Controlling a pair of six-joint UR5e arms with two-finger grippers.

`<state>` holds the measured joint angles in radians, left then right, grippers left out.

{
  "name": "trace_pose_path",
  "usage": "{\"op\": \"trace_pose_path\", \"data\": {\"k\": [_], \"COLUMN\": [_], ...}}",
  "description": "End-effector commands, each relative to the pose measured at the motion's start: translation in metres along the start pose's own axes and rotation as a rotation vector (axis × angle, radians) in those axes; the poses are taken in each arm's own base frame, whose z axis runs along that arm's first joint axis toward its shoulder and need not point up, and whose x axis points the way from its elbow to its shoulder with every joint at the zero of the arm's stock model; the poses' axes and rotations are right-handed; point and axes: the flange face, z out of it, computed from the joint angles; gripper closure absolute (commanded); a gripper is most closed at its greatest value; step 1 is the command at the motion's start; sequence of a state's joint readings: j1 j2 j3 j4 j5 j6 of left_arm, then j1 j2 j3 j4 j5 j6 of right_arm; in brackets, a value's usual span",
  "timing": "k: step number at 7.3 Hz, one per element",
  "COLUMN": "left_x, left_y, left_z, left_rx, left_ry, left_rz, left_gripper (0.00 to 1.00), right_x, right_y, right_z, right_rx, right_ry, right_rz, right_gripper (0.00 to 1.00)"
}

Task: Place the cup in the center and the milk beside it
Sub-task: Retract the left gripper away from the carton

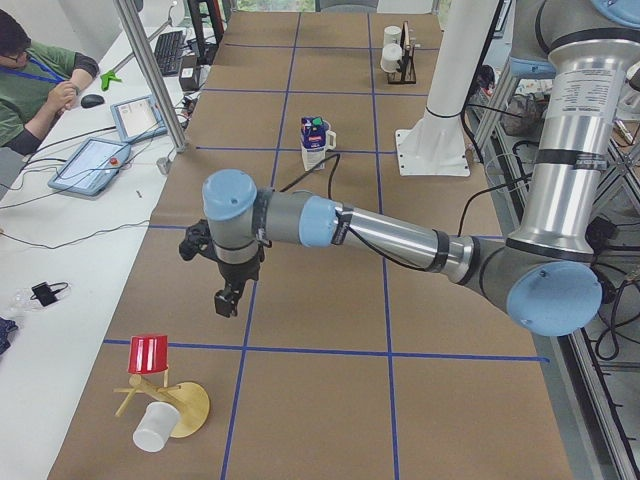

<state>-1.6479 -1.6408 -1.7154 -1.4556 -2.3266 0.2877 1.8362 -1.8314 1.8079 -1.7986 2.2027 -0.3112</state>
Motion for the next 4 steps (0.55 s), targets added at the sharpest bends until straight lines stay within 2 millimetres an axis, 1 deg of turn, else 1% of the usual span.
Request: {"op": "trace_pose_path", "data": {"k": [1,2,3,4], "left_x": [-0.025,-0.04,-0.043,-0.043], "left_y": [0.069,0.078,0.087,0.088], "left_z": [0.03,0.048,0.055,0.056], "left_rx": [0.013,-0.001,-0.011,-0.012], "left_ry": [-0.003,0.003,0.006,0.01], "left_rz": [-0.027,-0.041,-0.051,-0.053], "left_gripper": [0.02,0.02,0.02,0.02], "right_x": [0.001,0.0,-0.002,-0.004], "right_y": [0.0,-0.001,-0.003,-0.003], "right_z": [-0.002,-0.009,-0.012,-0.012], "right_rx": [-0.005,-0.003,0.005,0.005], "right_ry": [0.037,0.07,0.071,0.069], "right_rz": [-0.01,-0.018,-0.022,-0.025], "right_gripper": [0.0,0.0,0.0,0.0]}}
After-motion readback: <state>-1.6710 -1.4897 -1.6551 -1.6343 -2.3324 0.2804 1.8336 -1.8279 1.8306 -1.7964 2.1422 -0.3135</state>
